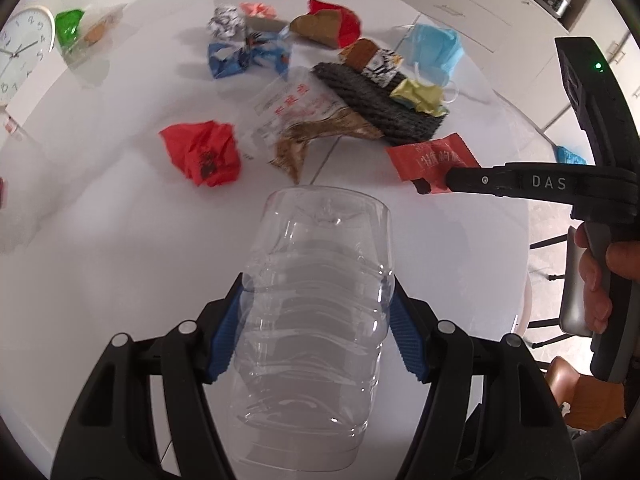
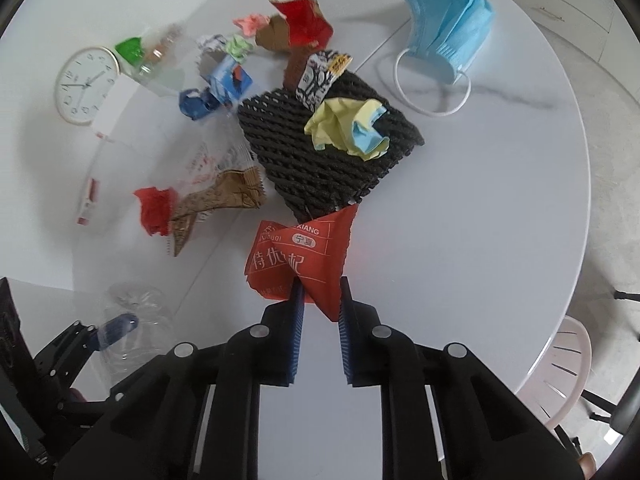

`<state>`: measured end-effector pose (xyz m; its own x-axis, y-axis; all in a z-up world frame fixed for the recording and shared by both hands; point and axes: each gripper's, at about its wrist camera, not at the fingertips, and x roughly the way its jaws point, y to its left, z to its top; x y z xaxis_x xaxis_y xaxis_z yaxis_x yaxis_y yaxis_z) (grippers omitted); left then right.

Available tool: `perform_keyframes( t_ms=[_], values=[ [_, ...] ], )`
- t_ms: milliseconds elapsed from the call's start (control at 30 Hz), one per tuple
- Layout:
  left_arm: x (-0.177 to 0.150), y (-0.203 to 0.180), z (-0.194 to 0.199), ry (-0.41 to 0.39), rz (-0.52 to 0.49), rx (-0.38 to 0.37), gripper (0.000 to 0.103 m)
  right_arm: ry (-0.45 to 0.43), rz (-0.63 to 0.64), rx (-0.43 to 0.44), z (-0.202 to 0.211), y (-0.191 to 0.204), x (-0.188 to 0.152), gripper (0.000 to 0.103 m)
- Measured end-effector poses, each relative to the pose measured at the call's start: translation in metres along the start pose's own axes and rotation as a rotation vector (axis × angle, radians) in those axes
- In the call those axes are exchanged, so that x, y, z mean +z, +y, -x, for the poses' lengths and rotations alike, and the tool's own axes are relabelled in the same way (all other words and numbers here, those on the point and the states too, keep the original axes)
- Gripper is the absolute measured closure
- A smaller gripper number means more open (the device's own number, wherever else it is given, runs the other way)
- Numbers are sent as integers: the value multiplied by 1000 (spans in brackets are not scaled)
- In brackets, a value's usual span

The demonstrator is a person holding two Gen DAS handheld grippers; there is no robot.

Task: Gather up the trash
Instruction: 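Grasp the clear plastic bottle with the left tool while the right tool grasps the red wrapper, then carry the bottle and red wrapper to the wastebasket and release both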

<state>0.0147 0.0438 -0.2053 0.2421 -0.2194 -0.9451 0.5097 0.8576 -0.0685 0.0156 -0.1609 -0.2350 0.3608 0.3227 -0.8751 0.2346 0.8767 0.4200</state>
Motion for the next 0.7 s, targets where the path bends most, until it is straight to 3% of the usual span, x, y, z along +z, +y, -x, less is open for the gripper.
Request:
perform_keyframes(
  t_ms=[167,300,433,567,633,700],
  values=[
    [-1,-29,7,-9,-71,19,39,-72,-24,24,38,-22,-13,87],
    [4,-68,17,-34,-175,-32,39,-107,-45,-85,85,-64,-50,87],
    [9,-115,16,-37,-269,-99,39,-38,-119,-239,97,-131,-102,87],
    [8,-167,8,-19,-372,-148,39,47,-213,-316,75,-189,-139,84],
    [3,-185,3,-1,-401,-165,39,93,-271,-321,61,-215,-153,68],
    [-1,-207,-5,25,-440,-189,39,107,-332,-350,57,-236,-165,28]
  ],
)
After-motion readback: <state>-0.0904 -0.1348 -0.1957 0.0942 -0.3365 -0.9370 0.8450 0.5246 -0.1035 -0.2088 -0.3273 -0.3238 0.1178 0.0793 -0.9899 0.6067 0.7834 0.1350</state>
